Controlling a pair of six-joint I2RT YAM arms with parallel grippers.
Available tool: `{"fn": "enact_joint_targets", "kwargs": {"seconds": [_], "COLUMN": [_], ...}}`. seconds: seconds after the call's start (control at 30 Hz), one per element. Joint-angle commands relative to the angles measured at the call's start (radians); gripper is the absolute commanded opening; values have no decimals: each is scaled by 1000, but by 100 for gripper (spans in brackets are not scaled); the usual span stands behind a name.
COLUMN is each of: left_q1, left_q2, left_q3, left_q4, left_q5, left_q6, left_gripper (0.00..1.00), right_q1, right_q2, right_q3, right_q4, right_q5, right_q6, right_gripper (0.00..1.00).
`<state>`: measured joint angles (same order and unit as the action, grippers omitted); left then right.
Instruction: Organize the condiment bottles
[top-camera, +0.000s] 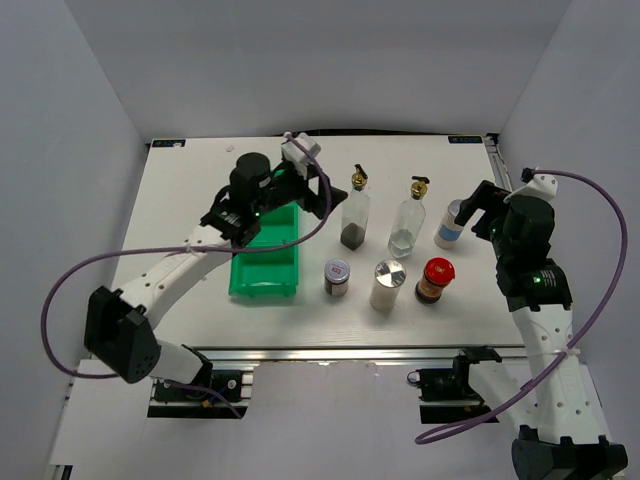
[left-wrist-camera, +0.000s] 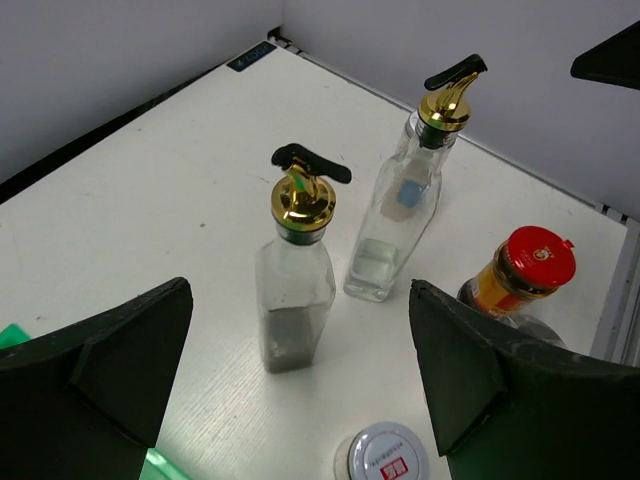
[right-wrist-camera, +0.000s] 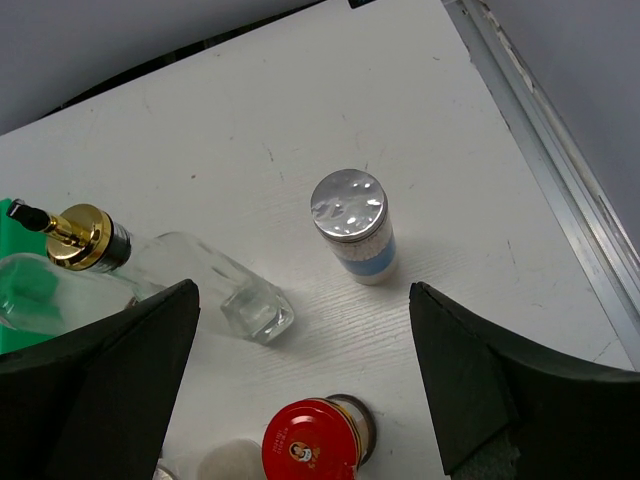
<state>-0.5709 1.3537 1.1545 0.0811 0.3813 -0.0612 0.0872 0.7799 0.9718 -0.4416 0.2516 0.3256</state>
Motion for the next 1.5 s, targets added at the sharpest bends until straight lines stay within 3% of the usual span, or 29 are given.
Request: {"fn": "enact_joint_targets", "kwargs": {"seconds": [0.0,0.23,0.83,1.0,1.2,1.33,1.47], "left_q1": [-59,-86,-115,-124,-127,-130,-145], "left_q2": [90,219,375,386,401,398,410], "left_q3": [88,209,295,294,315,310,303], "left_q4": [-64,-72,-24,36,22,5,-15], "left_q5": [-40,-105,-151,-162,-183,-188,-220], "left_q6": [93,86,54,32,44,44,58], "left_gripper": [98,98,98,86,64,62,67], "right_q1": [-3,-3,-3,-3,-3,-3,-3], "right_q2": [5,-14,-59,-77,-96,-102,-108], "right_q3": [41,39,-4,-12,-21,-19,-21], "right_q4": [12,12,37,27,27,26,23], "right_q5": [-32,-31,-9,-2,29,49,57], "right_q6": [-26,-31,-53,-62,-66,-68,-68], "right_gripper": [89,90,89,89,89,89,89]}}
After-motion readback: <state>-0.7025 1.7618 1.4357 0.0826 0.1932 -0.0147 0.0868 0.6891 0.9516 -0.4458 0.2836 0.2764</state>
